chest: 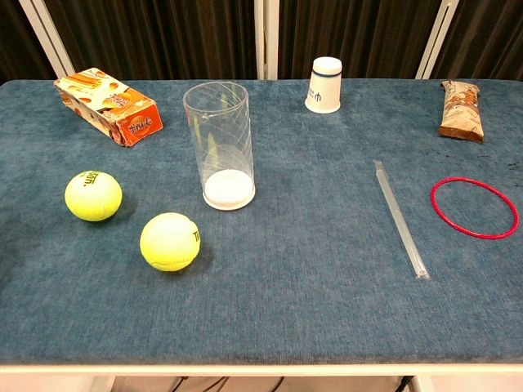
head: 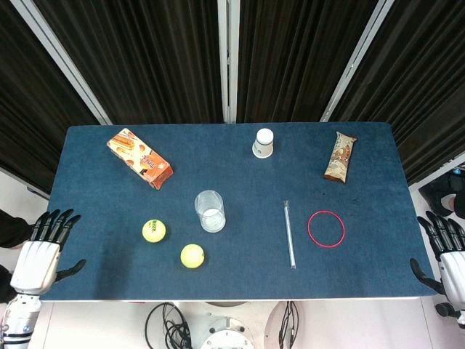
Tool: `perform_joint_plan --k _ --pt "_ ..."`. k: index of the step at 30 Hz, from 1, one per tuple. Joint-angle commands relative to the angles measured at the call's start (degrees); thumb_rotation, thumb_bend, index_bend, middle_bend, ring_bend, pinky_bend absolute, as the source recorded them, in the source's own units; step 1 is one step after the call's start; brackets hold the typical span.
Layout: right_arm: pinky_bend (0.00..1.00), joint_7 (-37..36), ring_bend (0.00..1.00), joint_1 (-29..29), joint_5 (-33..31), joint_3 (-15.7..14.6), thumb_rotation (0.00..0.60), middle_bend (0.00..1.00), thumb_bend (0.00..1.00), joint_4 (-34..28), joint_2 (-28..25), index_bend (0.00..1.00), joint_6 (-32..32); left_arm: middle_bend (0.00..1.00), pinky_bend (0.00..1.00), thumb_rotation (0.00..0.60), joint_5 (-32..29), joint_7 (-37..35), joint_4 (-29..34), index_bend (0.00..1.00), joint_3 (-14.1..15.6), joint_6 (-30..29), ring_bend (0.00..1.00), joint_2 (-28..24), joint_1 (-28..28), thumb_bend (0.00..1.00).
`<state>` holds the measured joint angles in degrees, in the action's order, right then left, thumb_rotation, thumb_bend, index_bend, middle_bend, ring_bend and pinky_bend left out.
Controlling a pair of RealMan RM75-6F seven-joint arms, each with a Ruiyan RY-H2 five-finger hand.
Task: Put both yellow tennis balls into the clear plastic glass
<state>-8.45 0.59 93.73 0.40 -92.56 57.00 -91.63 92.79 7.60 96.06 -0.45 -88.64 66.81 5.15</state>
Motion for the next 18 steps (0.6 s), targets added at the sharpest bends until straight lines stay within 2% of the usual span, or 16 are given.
perform_joint_plan --k 1,12,18 --pt "0.0 0.0 0.0 0.0 0.0 0.0 0.6 0.0 0.3 0.0 0.0 0.0 0.0 0.06 0.06 0.6 0.0 0.0 0.0 0.13 0.0 0.0 0.0 0.0 0.0 0.13" --pt "0.0 -0.6 0.0 0.3 -0.1 0.1 0.6 0.0 0.3 0.2 -0.1 0.0 -0.6 0.06 0.06 0.6 1.5 0.4 0.6 0.12 0.1 0.9 0.0 -0.1 1.0 0.13" --pt "0.0 -0.7 0.0 0.2 0.0 0.2 0.6 0.0 0.3 -0.1 -0.3 0.0 -0.6 0.06 0.06 0.6 2.0 1.5 0.8 0.11 -0.8 6.1 0.0 1.8 4.9 0.13"
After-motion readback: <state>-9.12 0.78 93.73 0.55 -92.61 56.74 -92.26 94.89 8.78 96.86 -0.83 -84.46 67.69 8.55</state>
